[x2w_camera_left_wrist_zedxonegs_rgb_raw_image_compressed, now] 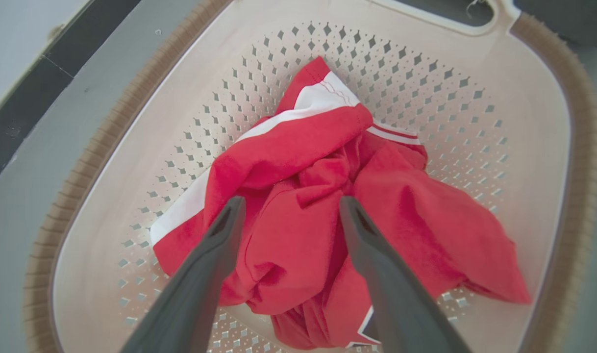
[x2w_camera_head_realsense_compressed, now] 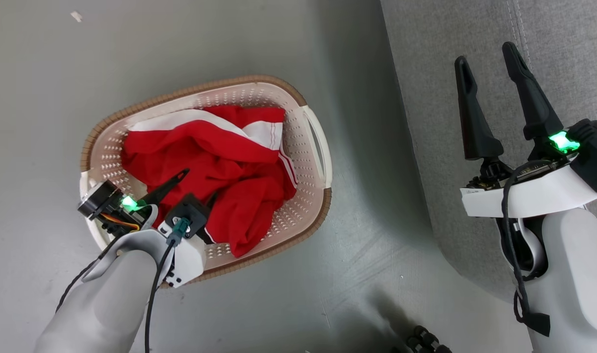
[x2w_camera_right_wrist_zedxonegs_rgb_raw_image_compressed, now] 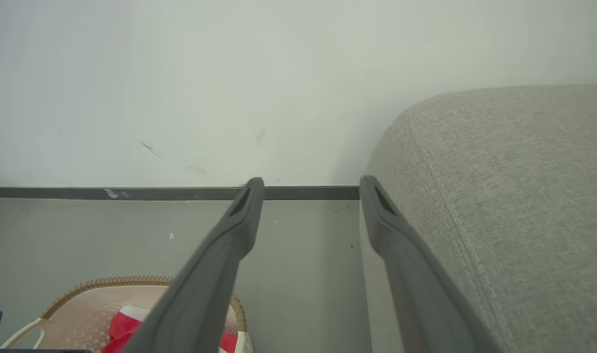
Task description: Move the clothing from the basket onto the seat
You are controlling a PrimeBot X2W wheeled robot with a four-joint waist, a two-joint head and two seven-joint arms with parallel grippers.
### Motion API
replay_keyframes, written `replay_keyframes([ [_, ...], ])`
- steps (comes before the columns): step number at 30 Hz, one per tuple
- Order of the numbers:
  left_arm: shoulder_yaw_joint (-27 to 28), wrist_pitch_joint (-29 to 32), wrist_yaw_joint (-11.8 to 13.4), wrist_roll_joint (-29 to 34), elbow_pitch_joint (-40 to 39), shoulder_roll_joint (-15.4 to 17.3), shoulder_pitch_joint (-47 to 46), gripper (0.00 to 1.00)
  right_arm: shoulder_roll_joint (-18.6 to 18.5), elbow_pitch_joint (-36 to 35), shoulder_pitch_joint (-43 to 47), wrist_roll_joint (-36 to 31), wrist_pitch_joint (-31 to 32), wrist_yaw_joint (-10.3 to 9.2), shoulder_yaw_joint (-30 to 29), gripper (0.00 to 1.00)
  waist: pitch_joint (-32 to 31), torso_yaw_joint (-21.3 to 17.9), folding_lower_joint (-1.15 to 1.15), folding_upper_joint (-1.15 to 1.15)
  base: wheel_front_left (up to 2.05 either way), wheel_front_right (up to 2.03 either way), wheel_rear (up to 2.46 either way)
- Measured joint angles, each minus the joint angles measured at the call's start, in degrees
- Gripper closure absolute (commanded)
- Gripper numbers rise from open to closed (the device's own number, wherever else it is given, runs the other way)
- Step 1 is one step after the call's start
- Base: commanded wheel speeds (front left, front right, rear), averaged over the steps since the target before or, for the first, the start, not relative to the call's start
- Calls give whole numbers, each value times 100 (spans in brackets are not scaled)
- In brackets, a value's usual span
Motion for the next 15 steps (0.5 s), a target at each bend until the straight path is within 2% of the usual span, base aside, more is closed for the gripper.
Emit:
replay_keyframes([
  [15,37,267,-41,103,488,156,-398,0,1,11,-260,193,0,0,160,0,452,-273,0,0,0,0,0],
])
